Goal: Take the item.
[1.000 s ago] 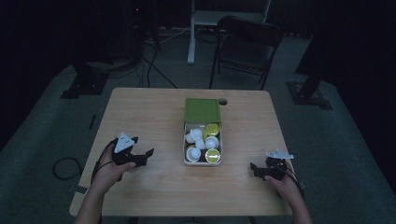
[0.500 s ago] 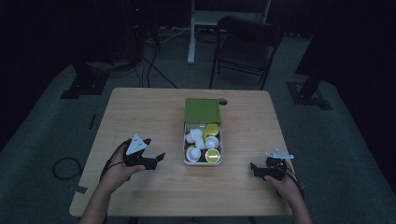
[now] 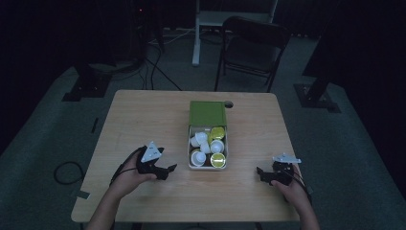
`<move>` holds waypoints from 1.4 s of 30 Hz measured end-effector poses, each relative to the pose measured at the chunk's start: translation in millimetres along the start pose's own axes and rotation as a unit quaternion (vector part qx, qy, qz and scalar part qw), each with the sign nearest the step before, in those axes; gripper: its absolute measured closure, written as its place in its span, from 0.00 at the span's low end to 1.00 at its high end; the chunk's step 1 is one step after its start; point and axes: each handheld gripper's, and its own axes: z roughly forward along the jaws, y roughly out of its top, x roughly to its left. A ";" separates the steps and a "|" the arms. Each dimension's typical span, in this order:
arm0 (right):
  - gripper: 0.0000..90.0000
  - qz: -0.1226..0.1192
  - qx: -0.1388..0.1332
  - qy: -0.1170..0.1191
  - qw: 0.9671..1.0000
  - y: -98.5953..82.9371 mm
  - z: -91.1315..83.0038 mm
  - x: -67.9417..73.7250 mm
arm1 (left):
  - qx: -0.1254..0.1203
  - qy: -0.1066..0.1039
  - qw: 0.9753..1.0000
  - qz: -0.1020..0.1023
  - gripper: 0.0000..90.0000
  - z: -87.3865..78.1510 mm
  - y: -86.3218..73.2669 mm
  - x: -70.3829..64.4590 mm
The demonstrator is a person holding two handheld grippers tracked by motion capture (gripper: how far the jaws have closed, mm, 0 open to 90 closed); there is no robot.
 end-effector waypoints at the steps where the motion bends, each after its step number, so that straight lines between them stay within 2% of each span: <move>1: 0.13 0.000 0.000 0.000 1.000 0.0 0.0 0.0 | 0.015 -0.008 1.000 0.009 0.20 3.8 -0.7 -3.2; 7: 0.13 0.000 0.000 0.000 1.000 0.0 0.0 0.0 | 0.020 -0.031 0.999 0.018 0.20 12.8 -4.1 -11.7; 10: 0.13 0.000 0.000 0.000 1.000 0.0 0.0 0.0 | 0.033 -0.044 0.998 0.012 0.20 16.1 -7.5 -13.2; 12: 0.13 0.000 0.000 0.000 1.000 0.0 0.0 0.0 | 0.054 -0.039 0.998 0.016 0.20 17.7 -9.8 -13.2; 15: 0.13 0.000 0.000 0.000 1.000 0.0 0.0 0.0 | 0.061 -0.036 0.997 0.031 0.20 19.2 -13.4 -13.5; 22: 0.13 0.000 0.000 0.000 1.000 0.0 0.0 0.0 | 0.077 -0.064 0.994 0.029 0.20 23.9 -18.7 -18.8; 25: 0.13 0.000 0.000 0.000 1.000 0.0 0.0 0.0 | 0.089 -0.068 0.993 0.046 0.20 27.2 -20.8 -21.4; 27: 0.13 0.000 0.000 0.000 1.000 0.0 0.0 0.0 | 0.093 -0.063 0.993 0.046 0.20 29.6 -22.3 -22.5; 29: 0.13 0.000 0.000 0.000 1.000 0.0 0.0 0.0 | 0.099 -0.066 0.992 0.050 0.20 31.6 -23.9 -23.6; 32: 0.13 -0.001 0.000 0.001 1.000 0.0 0.0 0.0 | 0.117 -0.067 0.990 0.040 0.20 34.2 -25.9 -24.4; 38: 0.12 -0.010 0.001 0.010 1.000 0.8 0.9 1.0 | 0.112 -0.062 0.991 0.040 0.20 37.5 -27.6 -25.6; 41: 0.12 -0.009 0.001 0.010 1.000 0.9 1.1 1.1 | 0.108 -0.068 0.991 0.040 0.20 38.3 -28.2 -25.9; 42: 0.12 -0.009 0.000 0.010 1.000 0.9 1.1 1.1 | 0.105 -0.071 0.991 0.033 0.20 39.2 -28.9 -26.2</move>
